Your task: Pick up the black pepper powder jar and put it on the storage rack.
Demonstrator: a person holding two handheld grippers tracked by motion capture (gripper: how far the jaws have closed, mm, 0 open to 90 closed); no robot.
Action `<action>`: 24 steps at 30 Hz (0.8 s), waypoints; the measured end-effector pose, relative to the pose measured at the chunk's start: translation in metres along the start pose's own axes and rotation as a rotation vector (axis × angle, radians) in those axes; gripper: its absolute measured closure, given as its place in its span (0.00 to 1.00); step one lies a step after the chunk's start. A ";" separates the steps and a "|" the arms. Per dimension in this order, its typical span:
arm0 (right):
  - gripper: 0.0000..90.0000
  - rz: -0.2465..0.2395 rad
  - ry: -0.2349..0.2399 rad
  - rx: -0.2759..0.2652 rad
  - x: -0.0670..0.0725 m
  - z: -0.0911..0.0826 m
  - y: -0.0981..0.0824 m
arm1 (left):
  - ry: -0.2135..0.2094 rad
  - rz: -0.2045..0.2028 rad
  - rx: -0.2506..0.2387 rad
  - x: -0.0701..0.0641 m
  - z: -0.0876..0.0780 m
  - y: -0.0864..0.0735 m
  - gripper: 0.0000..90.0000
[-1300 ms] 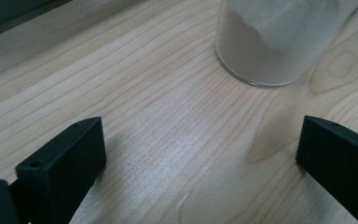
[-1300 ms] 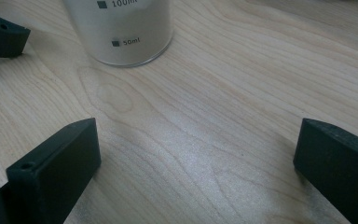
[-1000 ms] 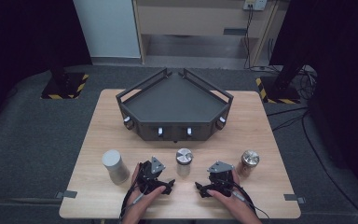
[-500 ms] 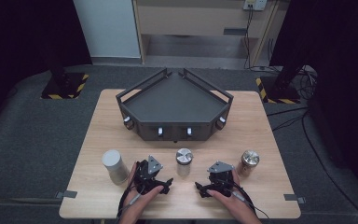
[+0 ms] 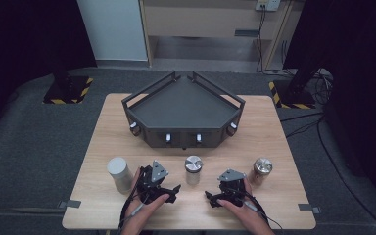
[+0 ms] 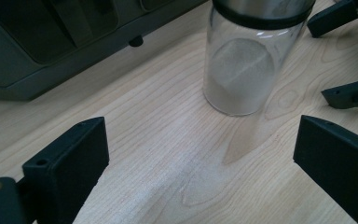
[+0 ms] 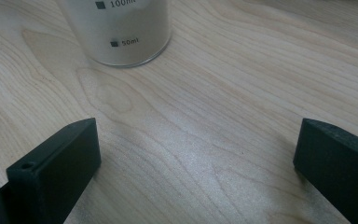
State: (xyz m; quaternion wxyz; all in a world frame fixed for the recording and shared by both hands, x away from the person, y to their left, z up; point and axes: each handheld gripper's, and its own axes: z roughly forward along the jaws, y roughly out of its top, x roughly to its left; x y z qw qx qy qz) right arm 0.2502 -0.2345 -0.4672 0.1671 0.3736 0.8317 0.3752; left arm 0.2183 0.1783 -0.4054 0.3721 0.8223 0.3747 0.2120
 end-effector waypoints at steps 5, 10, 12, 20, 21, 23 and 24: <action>0.01 0.000 0.000 0.000 0.000 0.000 0.000 | 0.006 0.001 -0.028 -0.002 -0.008 0.002 0.03; 0.01 0.001 0.001 0.000 0.000 0.000 0.000 | 0.010 0.011 -0.027 -0.003 -0.015 0.007 0.03; 0.01 0.001 0.001 0.000 0.000 0.000 0.000 | 0.012 0.013 -0.028 -0.003 -0.018 0.009 0.03; 0.01 0.003 -0.001 0.000 0.001 0.000 0.000 | 0.026 0.029 -0.046 -0.005 -0.033 0.016 0.03; 0.01 0.003 -0.002 0.000 0.001 0.000 0.000 | 0.029 0.031 -0.047 -0.005 -0.035 0.017 0.03; 0.01 0.003 -0.002 0.000 0.001 0.000 0.000 | 0.031 0.032 -0.050 -0.004 -0.038 0.018 0.03; 0.01 0.003 -0.002 0.000 0.001 0.000 0.000 | 0.032 0.033 -0.051 -0.004 -0.040 0.019 0.03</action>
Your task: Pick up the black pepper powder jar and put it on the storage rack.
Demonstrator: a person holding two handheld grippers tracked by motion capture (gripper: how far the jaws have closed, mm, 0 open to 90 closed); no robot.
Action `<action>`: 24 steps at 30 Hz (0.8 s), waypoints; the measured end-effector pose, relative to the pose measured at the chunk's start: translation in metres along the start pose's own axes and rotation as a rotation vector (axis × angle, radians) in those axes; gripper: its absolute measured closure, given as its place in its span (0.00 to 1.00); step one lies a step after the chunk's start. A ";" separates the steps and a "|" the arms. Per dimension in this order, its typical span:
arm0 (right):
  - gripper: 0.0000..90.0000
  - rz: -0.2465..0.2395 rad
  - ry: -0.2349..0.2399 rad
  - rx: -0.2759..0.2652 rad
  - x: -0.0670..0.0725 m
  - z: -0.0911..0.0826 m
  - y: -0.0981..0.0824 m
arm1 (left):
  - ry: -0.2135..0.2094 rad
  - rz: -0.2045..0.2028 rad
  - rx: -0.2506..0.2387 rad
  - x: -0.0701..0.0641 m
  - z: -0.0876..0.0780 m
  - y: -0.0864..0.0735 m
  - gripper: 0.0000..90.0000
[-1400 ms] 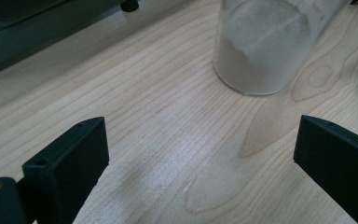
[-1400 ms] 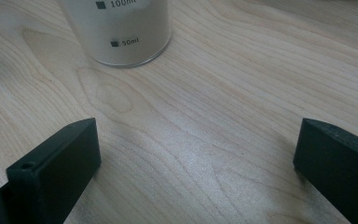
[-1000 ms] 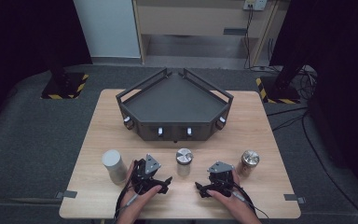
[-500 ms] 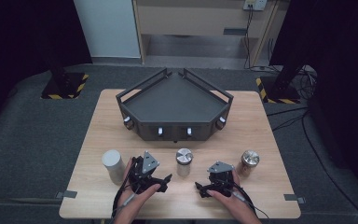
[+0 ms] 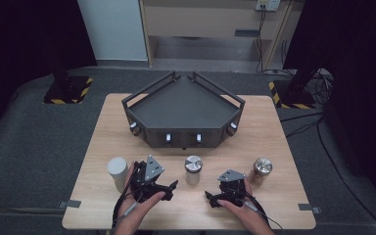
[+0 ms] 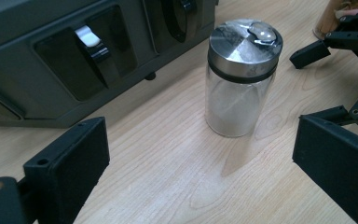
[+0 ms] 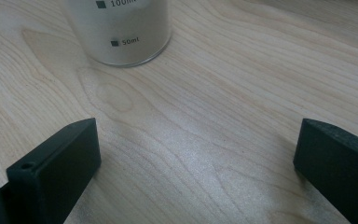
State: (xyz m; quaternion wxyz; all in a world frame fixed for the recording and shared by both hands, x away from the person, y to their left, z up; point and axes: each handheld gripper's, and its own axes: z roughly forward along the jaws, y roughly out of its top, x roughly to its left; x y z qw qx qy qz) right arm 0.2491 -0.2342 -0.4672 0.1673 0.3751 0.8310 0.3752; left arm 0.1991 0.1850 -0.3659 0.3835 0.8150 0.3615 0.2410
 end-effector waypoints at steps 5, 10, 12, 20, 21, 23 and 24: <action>0.01 0.000 0.000 0.000 0.000 0.000 0.000 | 0.014 0.000 -0.005 0.003 -0.008 0.001 0.03; 0.01 0.000 0.000 0.000 0.000 0.000 0.000 | 0.028 -0.006 -0.016 0.006 -0.018 0.001 0.03; 0.01 0.000 0.000 0.000 0.000 0.000 0.000 | 0.030 -0.004 -0.023 0.007 -0.021 0.002 0.03; 0.01 0.002 -0.001 0.000 0.000 0.000 0.000 | 0.049 0.001 -0.038 0.012 -0.036 0.003 0.02; 0.01 0.002 -0.001 0.000 0.000 0.000 0.000 | 0.054 -0.004 -0.041 0.013 -0.037 0.002 0.02; 0.01 0.002 -0.001 0.000 0.000 0.000 0.000 | 0.061 -0.006 -0.047 0.015 -0.041 0.002 0.02; 0.01 0.002 -0.001 0.000 0.000 0.000 0.000 | 0.063 -0.006 -0.050 0.016 -0.043 0.002 0.02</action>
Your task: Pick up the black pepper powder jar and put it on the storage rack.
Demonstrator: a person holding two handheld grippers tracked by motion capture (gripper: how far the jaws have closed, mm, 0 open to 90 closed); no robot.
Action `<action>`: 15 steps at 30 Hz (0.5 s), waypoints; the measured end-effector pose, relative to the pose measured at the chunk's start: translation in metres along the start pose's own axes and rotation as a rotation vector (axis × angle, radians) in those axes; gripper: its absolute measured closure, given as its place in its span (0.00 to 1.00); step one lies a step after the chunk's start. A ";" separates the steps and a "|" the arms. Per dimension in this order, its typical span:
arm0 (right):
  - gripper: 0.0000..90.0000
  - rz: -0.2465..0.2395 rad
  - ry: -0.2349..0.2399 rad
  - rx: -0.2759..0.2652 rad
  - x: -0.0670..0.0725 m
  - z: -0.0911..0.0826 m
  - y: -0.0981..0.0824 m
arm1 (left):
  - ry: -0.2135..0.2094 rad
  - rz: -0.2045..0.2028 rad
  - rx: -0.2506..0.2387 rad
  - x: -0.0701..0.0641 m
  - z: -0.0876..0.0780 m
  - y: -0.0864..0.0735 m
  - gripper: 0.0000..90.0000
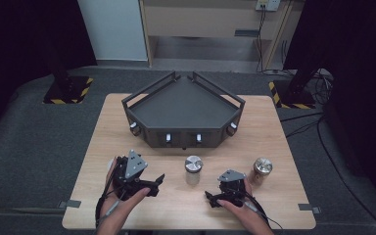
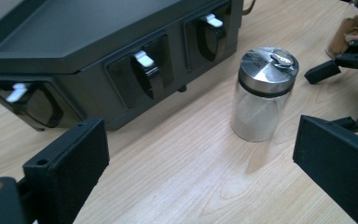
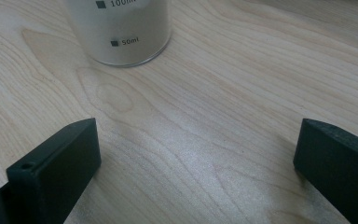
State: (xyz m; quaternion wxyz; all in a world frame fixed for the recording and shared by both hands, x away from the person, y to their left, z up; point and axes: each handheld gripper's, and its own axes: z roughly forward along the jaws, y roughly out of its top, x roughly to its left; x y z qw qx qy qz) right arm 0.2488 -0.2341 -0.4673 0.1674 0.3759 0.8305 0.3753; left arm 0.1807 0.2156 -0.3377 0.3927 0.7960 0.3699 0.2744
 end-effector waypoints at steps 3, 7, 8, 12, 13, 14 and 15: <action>0.01 0.000 0.000 0.000 0.000 0.000 0.000 | 0.008 -0.005 -0.012 0.003 -0.005 -0.001 0.02; 0.01 0.000 0.000 0.000 0.000 0.000 0.000 | 0.013 -0.010 -0.017 0.006 -0.008 -0.002 0.02; 0.01 0.000 0.000 0.000 0.000 0.000 0.000 | 0.014 -0.012 -0.017 0.007 -0.009 -0.003 0.02; 0.01 0.000 -0.001 0.000 0.000 0.000 0.000 | 0.022 -0.019 -0.023 0.010 -0.012 -0.005 0.02; 0.01 0.002 -0.002 0.000 0.001 0.000 0.000 | 0.024 -0.022 -0.027 0.010 -0.013 -0.005 0.02; 0.01 0.005 -0.005 0.000 0.001 0.000 0.000 | 0.027 -0.022 -0.030 0.011 -0.014 -0.006 0.02; 0.01 0.006 -0.007 0.000 0.002 0.000 0.000 | 0.030 -0.025 -0.033 0.012 -0.015 -0.007 0.02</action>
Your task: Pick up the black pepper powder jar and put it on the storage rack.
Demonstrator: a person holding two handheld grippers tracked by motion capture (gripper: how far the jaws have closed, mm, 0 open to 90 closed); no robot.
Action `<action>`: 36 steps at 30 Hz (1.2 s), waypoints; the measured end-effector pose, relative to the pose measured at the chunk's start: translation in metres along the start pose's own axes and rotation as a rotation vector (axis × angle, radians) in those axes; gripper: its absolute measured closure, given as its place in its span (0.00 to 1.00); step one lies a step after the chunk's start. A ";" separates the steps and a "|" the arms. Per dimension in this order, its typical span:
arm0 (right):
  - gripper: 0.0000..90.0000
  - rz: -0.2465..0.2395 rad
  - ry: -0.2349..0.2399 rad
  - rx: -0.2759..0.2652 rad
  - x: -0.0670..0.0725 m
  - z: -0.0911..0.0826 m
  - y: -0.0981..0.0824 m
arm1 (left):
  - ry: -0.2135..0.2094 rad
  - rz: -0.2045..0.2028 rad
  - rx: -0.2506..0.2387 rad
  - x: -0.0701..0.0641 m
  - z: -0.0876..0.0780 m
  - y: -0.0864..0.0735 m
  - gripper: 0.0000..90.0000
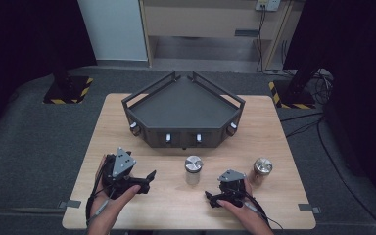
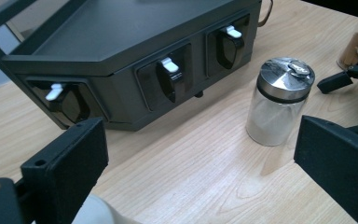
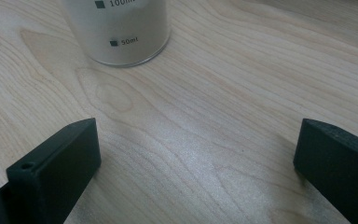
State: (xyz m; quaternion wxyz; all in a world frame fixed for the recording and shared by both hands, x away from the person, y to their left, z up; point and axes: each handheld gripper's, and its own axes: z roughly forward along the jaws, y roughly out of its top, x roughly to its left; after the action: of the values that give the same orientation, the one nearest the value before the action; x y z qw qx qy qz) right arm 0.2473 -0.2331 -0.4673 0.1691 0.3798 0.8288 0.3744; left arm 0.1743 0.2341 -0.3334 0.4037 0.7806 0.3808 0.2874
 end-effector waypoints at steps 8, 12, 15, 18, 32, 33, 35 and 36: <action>0.01 0.001 -0.001 0.000 0.000 0.000 0.000 | 0.018 -0.013 -0.029 0.009 -0.008 -0.008 0.01; 0.01 0.001 -0.001 0.000 0.000 0.000 0.000 | 0.031 -0.025 -0.045 0.015 -0.011 -0.014 0.01; 0.01 0.001 -0.001 0.000 0.000 0.000 0.000 | 0.044 -0.030 -0.056 0.018 -0.014 -0.017 0.01; 0.01 0.000 -0.001 0.000 0.000 0.000 0.000 | 0.052 -0.040 -0.059 0.022 -0.016 -0.021 0.01; 0.01 0.000 0.000 0.000 0.000 0.000 0.000 | 0.066 -0.055 -0.042 0.031 -0.009 -0.039 0.01; 0.01 0.000 0.000 0.000 0.000 0.000 0.000 | 0.071 -0.056 -0.043 0.031 -0.008 -0.041 0.01; 0.01 0.000 0.000 0.000 0.000 0.000 0.000 | 0.077 -0.057 -0.042 0.031 -0.007 -0.042 0.01; 0.01 0.000 0.000 0.000 0.000 0.000 0.000 | 0.082 -0.061 -0.040 0.033 -0.006 -0.044 0.01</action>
State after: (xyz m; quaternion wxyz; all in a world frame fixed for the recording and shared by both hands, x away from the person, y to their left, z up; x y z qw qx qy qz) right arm 0.2473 -0.2331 -0.4672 0.1692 0.3801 0.8288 0.3743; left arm 0.1712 0.2807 -0.3632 0.4119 0.7479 0.4150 0.3143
